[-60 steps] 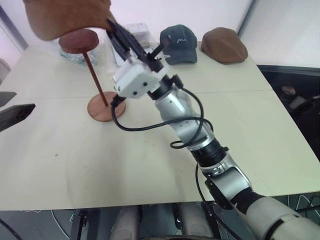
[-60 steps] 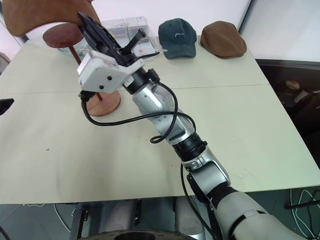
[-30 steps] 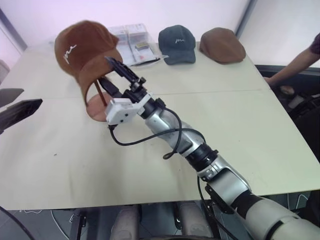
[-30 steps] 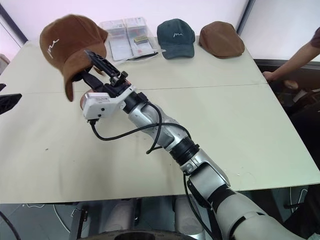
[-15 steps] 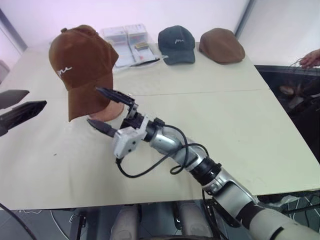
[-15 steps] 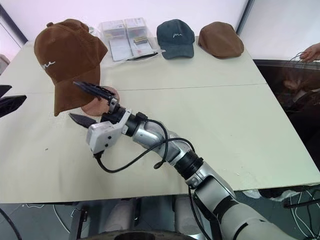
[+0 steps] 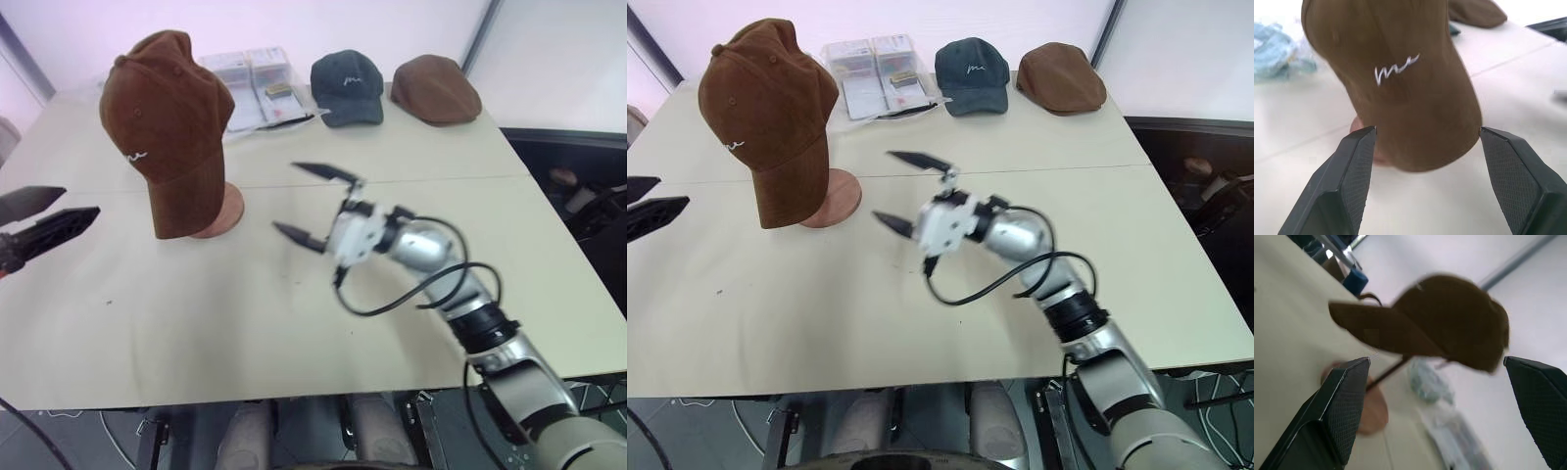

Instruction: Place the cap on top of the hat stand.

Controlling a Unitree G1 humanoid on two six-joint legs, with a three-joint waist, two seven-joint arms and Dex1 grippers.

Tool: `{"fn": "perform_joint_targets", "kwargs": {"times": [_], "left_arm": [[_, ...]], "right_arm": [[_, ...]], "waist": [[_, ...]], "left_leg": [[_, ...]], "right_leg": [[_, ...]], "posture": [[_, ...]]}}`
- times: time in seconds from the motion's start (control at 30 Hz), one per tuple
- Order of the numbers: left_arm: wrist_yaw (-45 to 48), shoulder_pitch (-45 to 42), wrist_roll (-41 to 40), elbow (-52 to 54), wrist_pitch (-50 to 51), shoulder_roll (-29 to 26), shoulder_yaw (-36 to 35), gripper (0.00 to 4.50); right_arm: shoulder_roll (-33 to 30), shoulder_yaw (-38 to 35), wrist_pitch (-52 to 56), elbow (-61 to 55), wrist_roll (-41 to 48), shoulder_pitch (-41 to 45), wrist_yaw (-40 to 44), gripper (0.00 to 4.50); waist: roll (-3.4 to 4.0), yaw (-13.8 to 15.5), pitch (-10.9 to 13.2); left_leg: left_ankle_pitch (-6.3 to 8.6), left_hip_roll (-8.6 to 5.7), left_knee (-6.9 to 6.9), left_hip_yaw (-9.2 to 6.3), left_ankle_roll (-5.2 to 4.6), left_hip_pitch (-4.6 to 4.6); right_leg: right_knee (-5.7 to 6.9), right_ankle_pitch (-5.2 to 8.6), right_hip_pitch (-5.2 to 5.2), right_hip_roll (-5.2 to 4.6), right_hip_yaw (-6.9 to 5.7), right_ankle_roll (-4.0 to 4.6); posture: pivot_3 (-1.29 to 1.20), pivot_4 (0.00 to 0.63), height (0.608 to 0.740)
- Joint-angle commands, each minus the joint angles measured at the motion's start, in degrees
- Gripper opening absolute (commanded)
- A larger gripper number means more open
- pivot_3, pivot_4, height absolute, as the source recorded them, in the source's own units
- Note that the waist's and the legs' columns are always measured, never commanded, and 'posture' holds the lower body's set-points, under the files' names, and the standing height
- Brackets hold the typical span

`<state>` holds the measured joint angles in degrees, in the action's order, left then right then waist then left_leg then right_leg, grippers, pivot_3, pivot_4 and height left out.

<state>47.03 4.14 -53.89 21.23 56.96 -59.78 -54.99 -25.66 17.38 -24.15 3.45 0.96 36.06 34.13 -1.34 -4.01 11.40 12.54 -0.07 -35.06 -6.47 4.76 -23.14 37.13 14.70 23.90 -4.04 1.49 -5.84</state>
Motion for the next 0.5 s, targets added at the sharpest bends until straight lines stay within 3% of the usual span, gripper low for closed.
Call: {"fn": "perform_joint_targets", "kwargs": {"times": [0.03, 0.27, 0.5], "left_arm": [[-5.3, 0.8, 3.8, 3.8, -3.8, 4.7, 1.2, 3.49], [-14.2, 3.5, 14.4, 5.5, -12.7, 14.3, 7.7, 3.49], [-10.8, 6.3, 12.7, 3.5, -13.1, 13.7, 3.9, 3.49]], "right_arm": [[-4.9, -5.3, 10.3, -6.8, 12.8, -1.3, 8.9, 4.47], [-16.5, -13.9, 33.9, -9.5, 27.6, -1.9, 20.3, 4.47], [-22.3, -19.3, 43.4, -1.1, 29.9, 4.0, 26.6, 4.47]], "waist": [[0.03, 0.0, 0.0], [0.01, 0.9, 0.0], [0.02, 1.5, 0.0]], "left_leg": [[0.0, 0.01, 0.0, 0.01, 0.0, 0.01], [0.0, 0.02, -0.13, 0.03, 0.0, 0.12], [0.0, 0.02, -0.15, 0.1, 0.0, 0.11]], "right_leg": [[0.0, 0.0, 0.0, 0.0, 0.0, 0.0], [-0.07, 0.01, -0.21, 0.01, 0.0, 0.07], [-0.18, 0.08, -0.22, -0.01, -0.01, 0.18]], "posture": [[0.0, 0.15, 0.74], [0.0, 0.15, 0.74], [0.0, 0.15, 0.74]]}}
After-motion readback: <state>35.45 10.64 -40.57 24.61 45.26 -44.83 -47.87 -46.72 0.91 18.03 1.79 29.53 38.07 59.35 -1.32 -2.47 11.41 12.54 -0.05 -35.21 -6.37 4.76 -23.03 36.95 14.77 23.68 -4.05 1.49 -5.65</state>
